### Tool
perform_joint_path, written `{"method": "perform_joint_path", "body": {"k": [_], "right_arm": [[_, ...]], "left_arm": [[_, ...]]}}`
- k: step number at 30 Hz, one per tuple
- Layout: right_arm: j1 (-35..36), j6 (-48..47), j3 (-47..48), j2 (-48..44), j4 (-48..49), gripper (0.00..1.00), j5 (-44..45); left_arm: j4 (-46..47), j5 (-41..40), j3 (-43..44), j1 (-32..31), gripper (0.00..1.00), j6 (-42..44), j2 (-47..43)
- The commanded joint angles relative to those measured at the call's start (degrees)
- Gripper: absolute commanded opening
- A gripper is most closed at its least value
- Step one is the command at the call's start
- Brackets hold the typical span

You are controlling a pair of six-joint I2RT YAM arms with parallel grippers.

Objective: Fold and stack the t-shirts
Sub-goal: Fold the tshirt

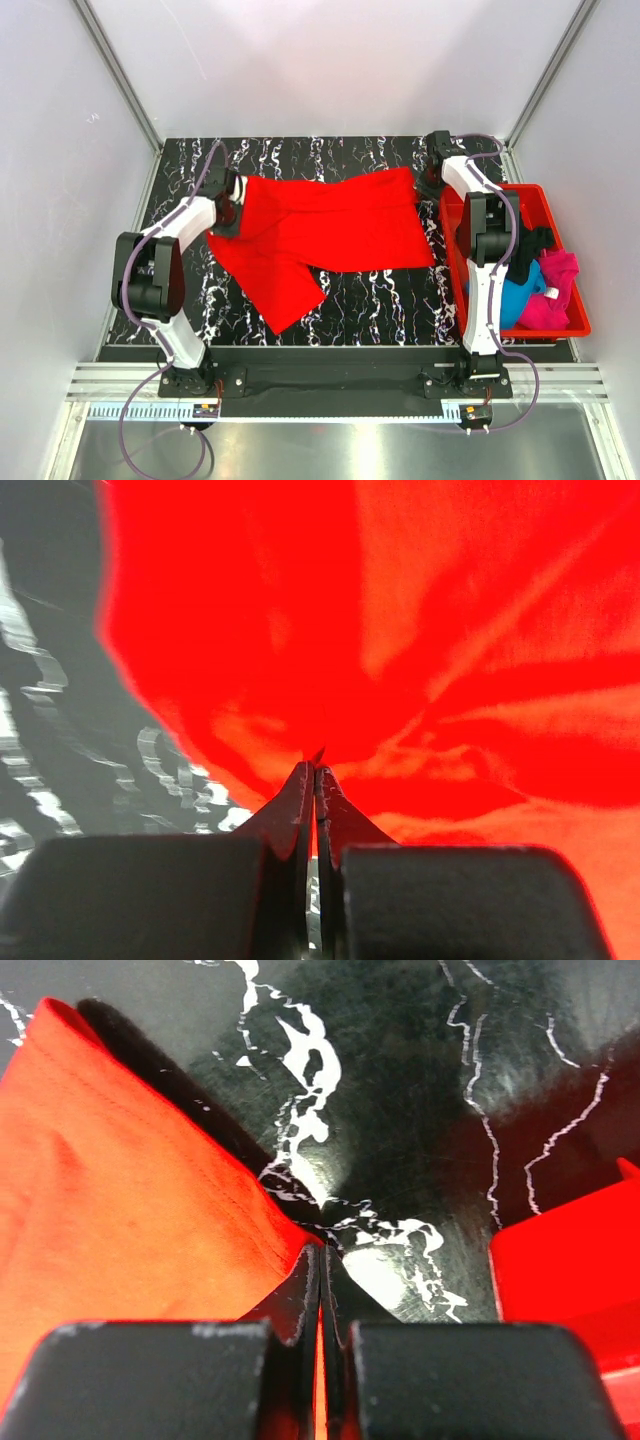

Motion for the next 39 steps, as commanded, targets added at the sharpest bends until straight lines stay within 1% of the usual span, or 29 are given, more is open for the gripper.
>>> {"method": "perform_joint_path", "body": {"k": [1,4,5,7,10,11,12,16,17,19,20,21,23,25,26,29,30,31,32,33,34,35,36,37,39], "right_arm": [[-0.1,-0.7,3.8,-2.4,2.5,0.00,-2.2],[0.0,-0.7,5.2,-2.3,2.6,0.00,-2.6],[0.0,-0.7,5.3,-2.4,3.0,0.00,-2.4],[0.0,-0.7,5.3,-2.8,3.5,0.00,-2.2],[0.0,-0.6,5.4,-3.5,5.3,0.00,-2.2],[-0.1,-0.6,5.5,-3.6,5.6,0.00,-2.4],[-0.1,-0.5,5.9,-3.7,5.8,0.00,-2.8],[0.0,1.0,6.7,-3.6,9.4,0.00,-5.8],[0.0,1.5,6.5,-3.7,12.1,0.00,-8.8],[0.0,3.0,5.3,-4.1,15.6,0.00,-10.4],[-0.1,3.6,4.7,-4.4,19.8,0.00,-12.2],[0.0,4.0,4.3,-4.5,21.9,0.00,-12.9],[0.0,4.8,4.2,-3.9,26.5,0.00,-14.5],[-0.1,5.2,5.2,-2.9,28.7,0.00,-14.9],[0.0,5.1,5.5,-2.5,30.8,0.00,-15.2],[-0.1,5.0,7.2,-1.0,33.8,0.00,-15.7],[0.0,5.1,8.3,0.3,32.8,0.00,-15.5],[0.0,4.7,12.3,1.1,30.5,0.00,-15.4],[0.0,4.1,14.5,2.2,24.7,0.00,-15.4],[0.1,3.8,16.5,3.7,21.0,0.00,-14.6],[0.3,4.1,19.7,4.4,16.9,0.04,-13.2],[0.5,4.0,20.9,4.8,9.9,0.10,-11.1],[0.8,3.3,21.2,4.4,7.9,0.16,-10.4],[1.8,1.3,19.5,3.7,5.8,0.25,-8.0],[2.6,-0.5,16.1,0.6,5.6,0.29,-6.3]], "left_arm": [[1.3,-7.5,8.4,-0.2,0.00,-0.4,-1.3],[1.2,-10.5,13.6,0.2,0.00,-1.0,-0.2],[0.7,-11.1,17.7,0.4,0.00,-0.8,0.4],[0.1,-12.3,21.2,1.1,0.00,-0.6,2.2],[-0.9,-12.1,28.7,2.7,0.00,-0.4,5.2],[-1.0,-12.3,28.7,2.7,0.00,-0.3,6.0],[-1.1,-12.3,31.3,3.3,0.00,-0.1,7.4],[-0.7,-13.2,36.0,4.7,0.00,0.7,10.5],[0.3,-13.1,36.7,5.3,0.00,1.1,11.1],[2.3,-12.4,38.1,6.1,0.00,1.6,12.1],[4.6,-12.0,38.7,6.4,0.00,1.8,12.3],[5.4,-11.1,39.6,7.0,0.00,2.0,12.7],[6.8,-10.7,43.3,7.3,0.00,2.5,14.8],[7.2,-10.5,46.4,7.5,0.00,3.3,16.8],[7.7,-10.5,49.4,7.5,0.00,4.1,18.6],[9.2,-9.8,53.4,7.6,0.00,4.8,20.8],[9.5,-8.8,54.0,7.6,0.00,4.9,21.6],[9.8,-8.3,54.4,7.6,0.00,5.0,21.9],[10.5,-8.0,54.4,7.6,0.00,4.7,22.0],[10.8,-7.8,53.5,7.5,0.00,4.5,21.9],[11.3,-7.1,52.8,7.6,0.00,4.3,21.7],[12.6,-6.9,51.7,7.5,0.00,4.3,21.4],[13.2,-6.6,49.5,7.5,0.00,4.2,21.0],[13.9,-6.5,48.3,7.5,0.00,4.0,20.3],[14.9,-5.7,46.5,7.5,0.00,3.5,19.6]]}}
